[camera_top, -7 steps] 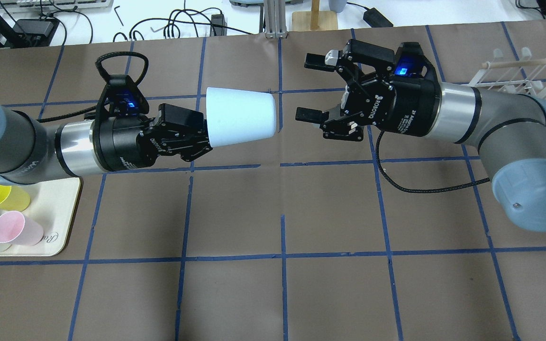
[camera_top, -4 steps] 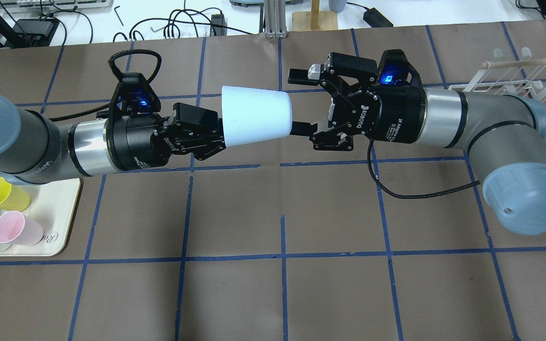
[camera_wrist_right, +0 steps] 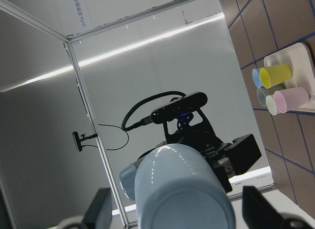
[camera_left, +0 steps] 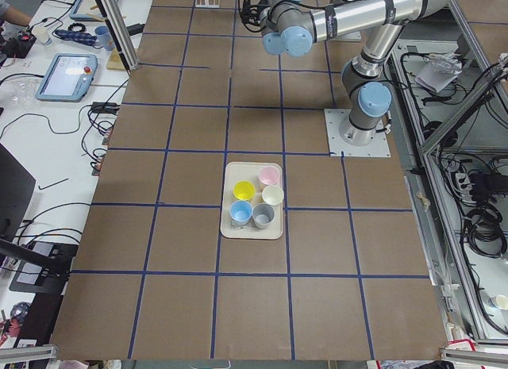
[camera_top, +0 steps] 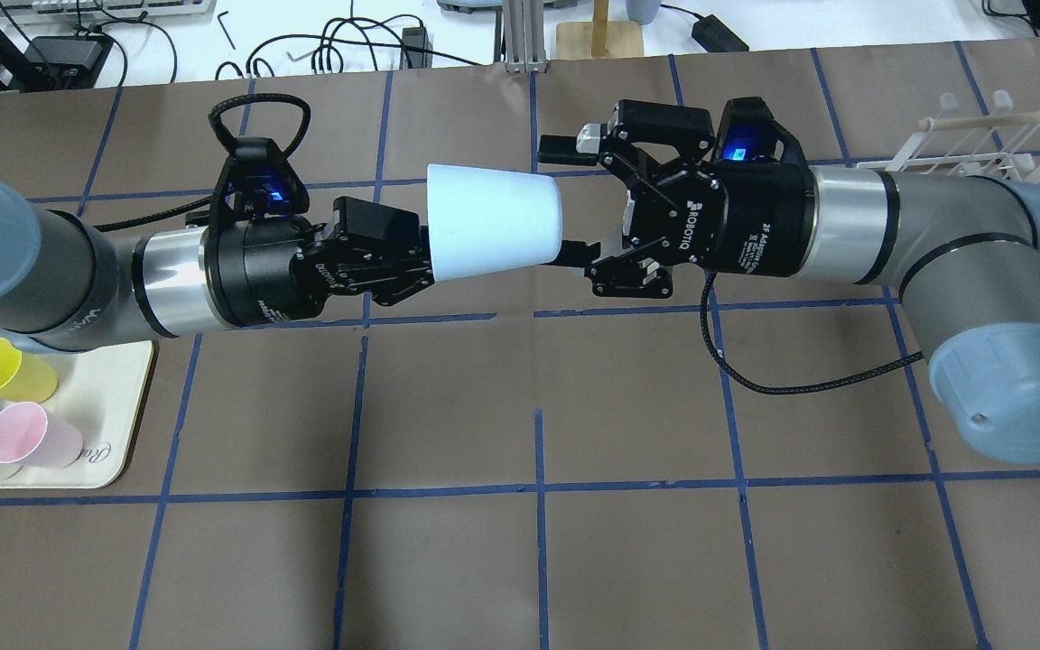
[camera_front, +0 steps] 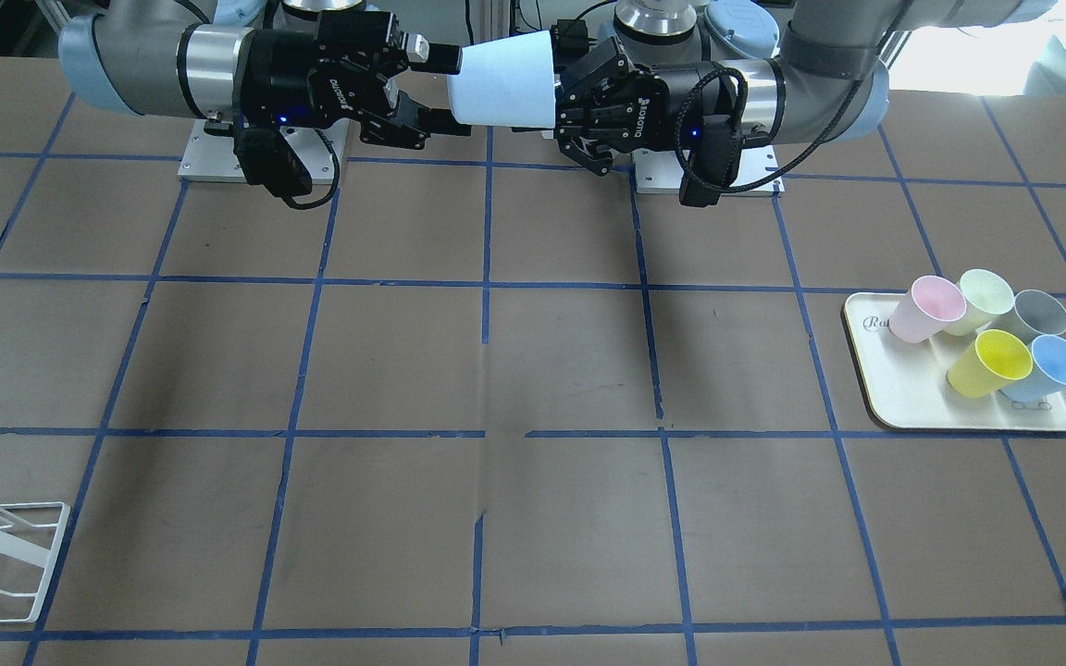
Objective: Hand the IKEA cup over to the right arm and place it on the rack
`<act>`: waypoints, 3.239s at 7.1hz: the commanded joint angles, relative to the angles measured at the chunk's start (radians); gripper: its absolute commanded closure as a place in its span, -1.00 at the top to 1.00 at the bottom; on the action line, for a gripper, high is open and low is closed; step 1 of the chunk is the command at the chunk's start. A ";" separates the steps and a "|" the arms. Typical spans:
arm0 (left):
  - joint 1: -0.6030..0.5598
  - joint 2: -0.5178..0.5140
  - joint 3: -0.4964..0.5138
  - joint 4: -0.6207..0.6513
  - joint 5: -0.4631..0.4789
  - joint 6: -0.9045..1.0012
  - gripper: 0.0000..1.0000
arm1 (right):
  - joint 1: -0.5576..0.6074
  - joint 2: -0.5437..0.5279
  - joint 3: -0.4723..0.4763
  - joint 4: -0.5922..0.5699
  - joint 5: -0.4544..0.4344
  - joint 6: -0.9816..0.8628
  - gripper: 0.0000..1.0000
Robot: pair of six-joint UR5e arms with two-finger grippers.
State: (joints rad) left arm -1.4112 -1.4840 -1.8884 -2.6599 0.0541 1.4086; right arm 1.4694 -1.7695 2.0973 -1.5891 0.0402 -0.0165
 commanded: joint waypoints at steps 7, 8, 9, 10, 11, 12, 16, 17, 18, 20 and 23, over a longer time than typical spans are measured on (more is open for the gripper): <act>0.000 -0.004 0.006 0.002 0.001 0.006 0.06 | -0.001 -0.004 -0.003 -0.002 0.006 0.029 -0.02; 0.000 -0.004 0.005 0.002 0.001 0.004 0.12 | -0.004 -0.002 -0.003 -0.002 0.006 0.029 -0.06; 0.000 -0.004 0.006 0.002 0.000 0.004 0.12 | -0.015 -0.001 -0.003 -0.003 0.007 0.029 -0.08; 0.001 -0.004 0.006 0.002 0.000 0.004 0.13 | -0.015 -0.001 -0.002 -0.012 0.007 0.030 -0.11; 0.001 -0.002 0.008 0.002 -0.002 0.003 0.13 | -0.015 -0.001 -0.003 -0.015 0.007 0.032 -0.19; 0.003 -0.002 0.008 0.002 -0.002 0.000 0.13 | -0.032 0.001 -0.002 -0.015 0.009 0.038 -0.20; 0.038 -0.002 0.038 -0.014 -0.002 -0.022 0.13 | -0.110 -0.002 -0.002 -0.025 0.006 0.078 -0.25; 0.043 -0.002 0.043 -0.015 -0.002 -0.022 0.13 | -0.141 -0.002 -0.002 -0.025 0.006 0.078 -0.25; 0.050 -0.002 0.043 -0.014 0.006 -0.022 0.13 | -0.176 -0.002 -0.002 -0.025 0.000 0.079 -0.25; 0.185 -0.005 0.046 -0.006 0.146 -0.028 0.17 | -0.222 -0.014 -0.011 -0.031 -0.046 0.092 -0.34; 0.227 -0.031 0.112 0.279 0.388 -0.354 0.24 | -0.238 -0.054 -0.179 -0.023 -0.609 0.110 -0.32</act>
State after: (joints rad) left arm -1.1947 -1.5017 -1.8028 -2.5269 0.3433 1.2249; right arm 1.2349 -1.8163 1.9785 -1.6346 -0.3753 0.0907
